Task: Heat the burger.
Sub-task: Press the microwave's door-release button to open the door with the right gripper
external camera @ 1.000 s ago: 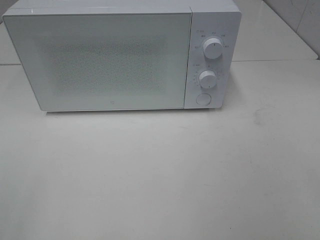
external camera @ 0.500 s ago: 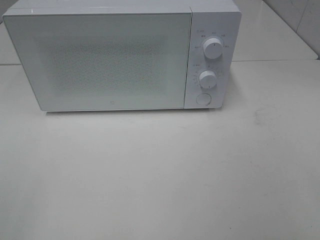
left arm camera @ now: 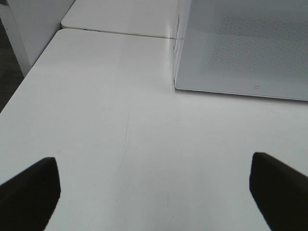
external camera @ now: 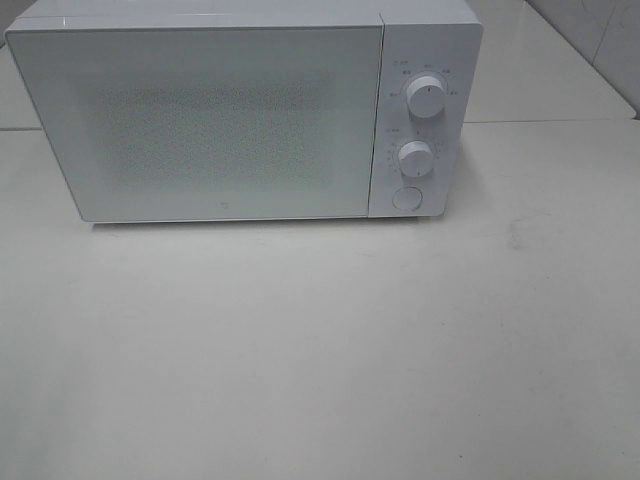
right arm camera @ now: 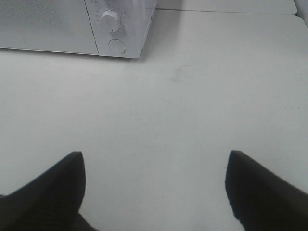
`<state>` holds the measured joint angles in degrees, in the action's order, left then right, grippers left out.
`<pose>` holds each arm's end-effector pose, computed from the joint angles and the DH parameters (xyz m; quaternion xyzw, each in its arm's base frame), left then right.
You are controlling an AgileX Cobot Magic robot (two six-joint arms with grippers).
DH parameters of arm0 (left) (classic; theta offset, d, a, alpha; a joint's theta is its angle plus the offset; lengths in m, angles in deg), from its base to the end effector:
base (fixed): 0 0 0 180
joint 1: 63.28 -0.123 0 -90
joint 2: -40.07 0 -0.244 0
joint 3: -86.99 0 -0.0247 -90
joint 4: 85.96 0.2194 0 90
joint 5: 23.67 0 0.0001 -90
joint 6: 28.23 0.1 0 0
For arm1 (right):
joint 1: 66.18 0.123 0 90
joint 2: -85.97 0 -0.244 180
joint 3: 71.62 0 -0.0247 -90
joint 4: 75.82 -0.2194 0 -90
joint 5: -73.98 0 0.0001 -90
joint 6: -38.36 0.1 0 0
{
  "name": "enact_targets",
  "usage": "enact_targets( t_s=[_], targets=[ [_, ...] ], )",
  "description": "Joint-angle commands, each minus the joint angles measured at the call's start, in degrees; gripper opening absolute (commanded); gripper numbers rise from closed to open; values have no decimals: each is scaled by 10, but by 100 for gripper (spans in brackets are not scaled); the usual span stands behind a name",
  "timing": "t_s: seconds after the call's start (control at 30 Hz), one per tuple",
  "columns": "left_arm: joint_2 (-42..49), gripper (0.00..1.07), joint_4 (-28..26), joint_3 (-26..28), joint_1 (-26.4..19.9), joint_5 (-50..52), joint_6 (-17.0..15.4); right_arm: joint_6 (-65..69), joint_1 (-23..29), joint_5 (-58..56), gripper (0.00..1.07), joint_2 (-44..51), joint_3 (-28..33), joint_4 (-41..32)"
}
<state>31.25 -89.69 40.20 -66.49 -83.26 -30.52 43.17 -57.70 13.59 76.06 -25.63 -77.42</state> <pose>0.0166 -0.0047 0.2622 -0.0394 0.8430 -0.0282 0.5358 0.0165 0.0049 0.2641 -0.0277 0.8489 0.0749 0.5226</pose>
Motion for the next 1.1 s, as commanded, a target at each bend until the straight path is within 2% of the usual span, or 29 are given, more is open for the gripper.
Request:
enact_targets(
  t_s=[0.03,0.4,0.6,0.8,1.1],
  targets=[
    [11,100,-2,-3,-2,3,-1,2,-3,35,76,-44,-24,1],
    [11,100,-2,-3,-2,3,-1,-15,-3,166,76,-155,-24,1],
    [11,100,-2,-3,-2,3,-1,-15,-3,260,76,-260,-24,1],
    [11,100,-2,-3,-2,3,-1,-15,-3,313,76,-308,-24,2],
    [11,100,-2,-3,-2,3,-1,-14,-3,438,76,-447,-23,5]
  ],
)
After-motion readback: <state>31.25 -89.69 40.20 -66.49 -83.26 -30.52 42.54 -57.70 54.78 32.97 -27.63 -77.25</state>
